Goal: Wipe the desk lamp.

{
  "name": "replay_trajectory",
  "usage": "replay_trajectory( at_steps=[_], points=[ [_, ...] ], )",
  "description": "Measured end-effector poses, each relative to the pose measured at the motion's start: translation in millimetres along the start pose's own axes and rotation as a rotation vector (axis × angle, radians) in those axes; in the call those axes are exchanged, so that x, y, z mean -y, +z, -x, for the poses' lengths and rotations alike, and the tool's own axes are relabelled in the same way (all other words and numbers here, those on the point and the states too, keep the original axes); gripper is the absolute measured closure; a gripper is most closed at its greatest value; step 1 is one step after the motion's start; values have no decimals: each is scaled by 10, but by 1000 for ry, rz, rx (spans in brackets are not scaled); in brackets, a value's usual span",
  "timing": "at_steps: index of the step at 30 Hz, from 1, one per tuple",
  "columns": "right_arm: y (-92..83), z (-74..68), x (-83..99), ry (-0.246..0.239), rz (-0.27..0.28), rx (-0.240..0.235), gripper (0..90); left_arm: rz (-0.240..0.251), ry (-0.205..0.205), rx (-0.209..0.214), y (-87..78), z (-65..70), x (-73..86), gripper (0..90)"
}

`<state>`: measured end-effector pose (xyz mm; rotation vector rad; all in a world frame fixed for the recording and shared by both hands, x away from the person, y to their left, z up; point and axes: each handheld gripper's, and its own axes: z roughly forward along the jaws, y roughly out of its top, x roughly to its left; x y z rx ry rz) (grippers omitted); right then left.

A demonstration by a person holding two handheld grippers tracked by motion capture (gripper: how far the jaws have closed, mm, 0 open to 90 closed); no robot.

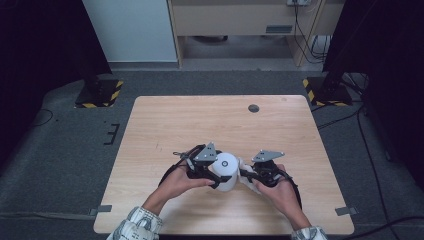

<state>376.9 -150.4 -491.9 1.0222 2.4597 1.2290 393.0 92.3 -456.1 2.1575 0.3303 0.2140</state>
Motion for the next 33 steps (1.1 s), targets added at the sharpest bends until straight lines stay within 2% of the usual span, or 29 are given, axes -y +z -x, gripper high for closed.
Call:
replay_trajectory(
  at_steps=[8,18,23,25,29,31,33],
  points=[
    [-42,-96,111,-8,-37,-15,739,-10,9,-10,0,10,-6,76],
    [-135,-268,161,-14,-40,-33,739,-11,4,-8,-5,10,-4,77],
    [-191,-380,194,-34,-35,-67,739,-15,8,-8,-6,7,-7,77],
    [-227,-415,187,-38,-24,-75,739,-15,7,-9,-7,10,-8,77],
    [-352,-427,133,-35,41,-69,739,-14,3,-12,-7,17,-6,77],
    [-417,-385,87,-25,82,-56,739,-15,3,-13,-8,17,-7,77],
    [-427,-334,56,-10,100,-44,739,-15,5,-12,-8,15,-6,76]
  ],
)
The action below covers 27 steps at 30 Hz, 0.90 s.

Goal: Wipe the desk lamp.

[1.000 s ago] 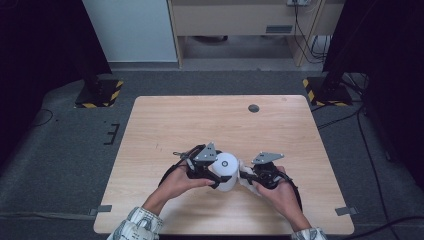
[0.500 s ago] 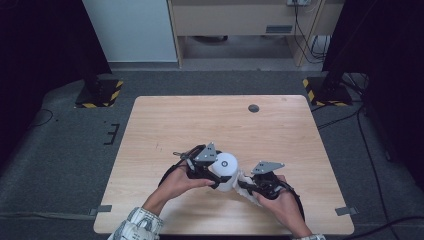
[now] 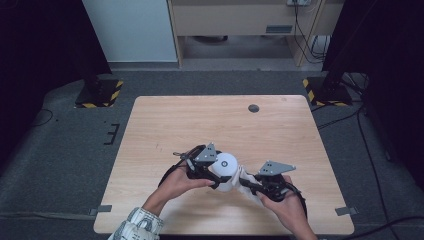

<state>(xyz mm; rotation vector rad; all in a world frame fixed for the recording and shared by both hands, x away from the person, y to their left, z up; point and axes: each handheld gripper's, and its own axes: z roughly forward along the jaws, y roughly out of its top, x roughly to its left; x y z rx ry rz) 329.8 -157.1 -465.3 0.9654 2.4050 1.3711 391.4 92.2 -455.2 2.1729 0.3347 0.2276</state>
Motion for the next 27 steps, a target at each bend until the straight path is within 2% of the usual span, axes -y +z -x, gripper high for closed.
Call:
replay_trajectory(
  at_steps=[4,8,12,17,21,27],
  points=[
    [80,116,-40,24,4,18,739,0,0,0,0,1,0,77],
    [229,188,24,25,-73,30,739,2,0,0,0,0,2,77],
    [327,130,145,1,-160,7,739,3,0,1,1,-1,3,77],
    [323,-27,202,-34,-200,-38,740,3,0,2,-3,-1,5,77],
    [265,-163,167,-60,-174,-67,740,3,-2,0,-4,1,5,77],
    [101,-225,43,-56,-78,-94,740,7,-4,6,-2,-7,8,77]
  ],
)
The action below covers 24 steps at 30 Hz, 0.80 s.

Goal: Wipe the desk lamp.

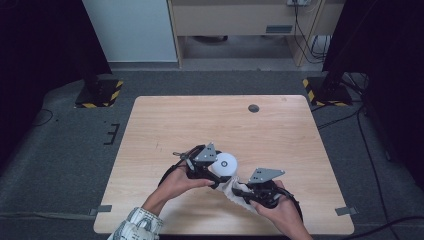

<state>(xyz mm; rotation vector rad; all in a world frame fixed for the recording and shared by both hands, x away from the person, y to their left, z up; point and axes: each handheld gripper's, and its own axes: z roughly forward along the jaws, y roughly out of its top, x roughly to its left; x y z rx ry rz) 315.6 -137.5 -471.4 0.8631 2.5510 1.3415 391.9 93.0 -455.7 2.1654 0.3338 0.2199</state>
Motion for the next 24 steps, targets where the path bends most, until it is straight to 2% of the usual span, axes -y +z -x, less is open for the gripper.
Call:
replay_trajectory(
  at_steps=[5,8,10,13,15,17,18,20,24],
  points=[
    [7,2,5,-7,-5,-1,738,24,-29,8,-25,-24,4,74],
    [-1,9,5,-4,-3,1,734,75,-44,10,-85,-31,-31,61],
    [1,18,9,-2,-3,0,732,93,-39,5,-141,-36,-73,59],
    [7,21,7,-2,-1,0,731,125,-56,3,-204,-64,-99,60],
    [15,13,7,-4,-1,-2,731,125,-76,-11,-214,-95,-90,77],
    [29,5,10,-14,-8,-8,731,102,-95,-25,-191,-130,-66,116],
    [38,-1,11,-15,-7,-8,731,94,-107,-22,-174,-145,-51,117],
    [63,-15,6,-25,-10,-17,731,109,-142,12,-151,-159,-26,135],
    [116,-53,-15,-37,0,-29,732,105,-169,34,-150,-168,-21,176]
  ],
)
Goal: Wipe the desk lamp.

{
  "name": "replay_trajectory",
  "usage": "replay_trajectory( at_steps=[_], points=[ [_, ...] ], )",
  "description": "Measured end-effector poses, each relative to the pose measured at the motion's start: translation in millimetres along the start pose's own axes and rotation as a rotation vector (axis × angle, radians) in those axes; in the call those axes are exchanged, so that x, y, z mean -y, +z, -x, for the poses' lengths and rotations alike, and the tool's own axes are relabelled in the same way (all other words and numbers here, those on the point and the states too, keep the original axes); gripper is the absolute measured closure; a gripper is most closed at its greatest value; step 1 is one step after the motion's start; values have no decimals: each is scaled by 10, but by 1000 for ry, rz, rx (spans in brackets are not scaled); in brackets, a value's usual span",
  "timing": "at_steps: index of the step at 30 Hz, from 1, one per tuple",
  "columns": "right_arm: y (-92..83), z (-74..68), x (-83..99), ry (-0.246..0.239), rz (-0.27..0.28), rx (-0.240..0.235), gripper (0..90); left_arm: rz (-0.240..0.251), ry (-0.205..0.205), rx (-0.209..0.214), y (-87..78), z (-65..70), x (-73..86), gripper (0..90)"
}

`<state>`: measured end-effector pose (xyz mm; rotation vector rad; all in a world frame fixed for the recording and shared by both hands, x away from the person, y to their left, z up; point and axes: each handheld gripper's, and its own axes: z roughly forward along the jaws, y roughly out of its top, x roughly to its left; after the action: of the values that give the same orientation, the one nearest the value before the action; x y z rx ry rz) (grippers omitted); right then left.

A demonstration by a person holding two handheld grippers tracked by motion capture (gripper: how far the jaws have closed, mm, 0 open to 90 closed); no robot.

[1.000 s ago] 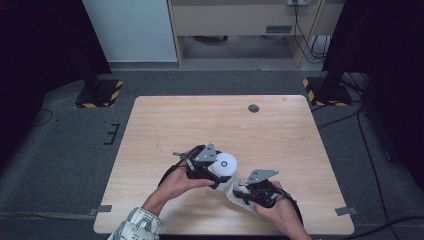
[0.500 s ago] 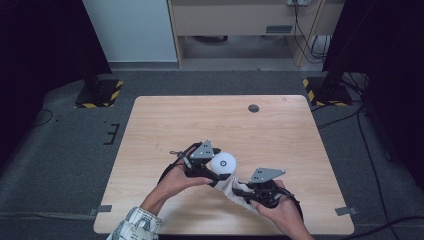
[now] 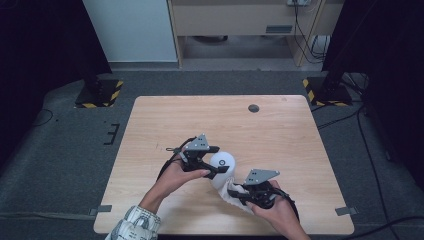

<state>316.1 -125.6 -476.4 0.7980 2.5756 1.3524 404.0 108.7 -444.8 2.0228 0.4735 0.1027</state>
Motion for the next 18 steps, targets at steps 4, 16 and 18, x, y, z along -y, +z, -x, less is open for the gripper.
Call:
replay_trajectory(
  at_steps=[4,16,18],
  points=[
    [27,-49,-55,-32,34,-16,733,-6,-17,8,-1,-19,3,179],
    [276,-25,-60,-86,-20,-11,734,-2,-13,9,-5,-28,0,211],
    [297,-9,-27,-83,-33,-9,735,-2,-18,9,-5,-29,1,211]
  ],
)
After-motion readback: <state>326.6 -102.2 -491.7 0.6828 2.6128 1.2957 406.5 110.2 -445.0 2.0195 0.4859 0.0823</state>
